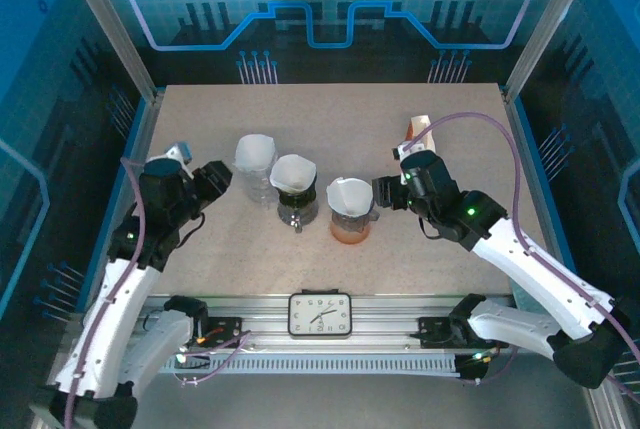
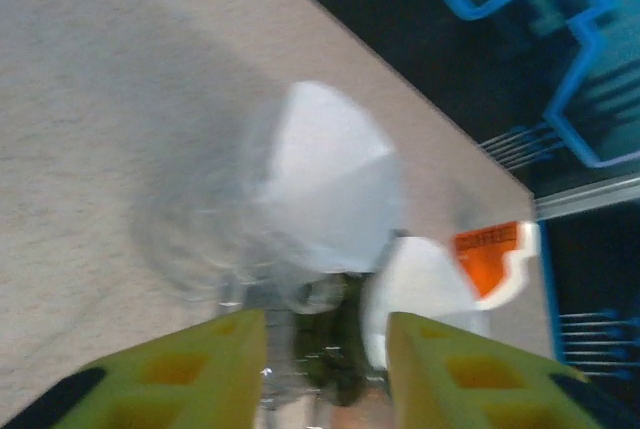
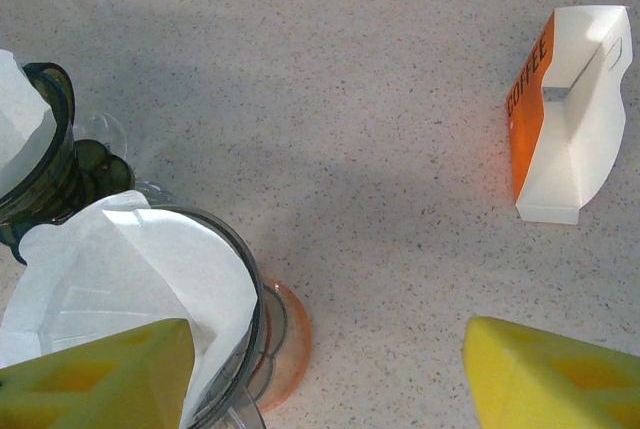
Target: Place the coffee filter in the dripper
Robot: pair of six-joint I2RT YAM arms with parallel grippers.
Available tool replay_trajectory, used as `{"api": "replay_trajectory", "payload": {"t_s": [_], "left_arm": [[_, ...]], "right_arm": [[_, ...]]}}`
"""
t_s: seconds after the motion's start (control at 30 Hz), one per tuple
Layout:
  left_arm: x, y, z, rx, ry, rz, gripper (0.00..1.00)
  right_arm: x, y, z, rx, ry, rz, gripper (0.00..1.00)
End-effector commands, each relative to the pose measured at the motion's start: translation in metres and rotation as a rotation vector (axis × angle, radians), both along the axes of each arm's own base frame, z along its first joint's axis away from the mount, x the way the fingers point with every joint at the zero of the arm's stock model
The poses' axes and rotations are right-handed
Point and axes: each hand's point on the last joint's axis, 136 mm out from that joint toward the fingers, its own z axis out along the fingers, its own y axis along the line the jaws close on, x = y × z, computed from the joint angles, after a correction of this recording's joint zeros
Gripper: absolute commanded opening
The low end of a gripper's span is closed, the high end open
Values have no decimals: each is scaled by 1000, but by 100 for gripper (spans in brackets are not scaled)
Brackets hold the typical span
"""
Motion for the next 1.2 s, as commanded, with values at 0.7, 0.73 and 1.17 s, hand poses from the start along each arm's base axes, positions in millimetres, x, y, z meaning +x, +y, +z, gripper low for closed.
{"api": "replay_trajectory", "payload": {"t_s": [0.7,0.73,1.17], "left_arm": [[66,9,-184,-279,222,110,0],[69,9,-186,-276,221,111,0],[93,-12,-206,-330,235,73,0]], "right_arm": [[3,-10,7,12,-34,-34,73],[3,-11,7,11,-34,-34,73],[4,-13,1,-8,-21,-42,74]]}}
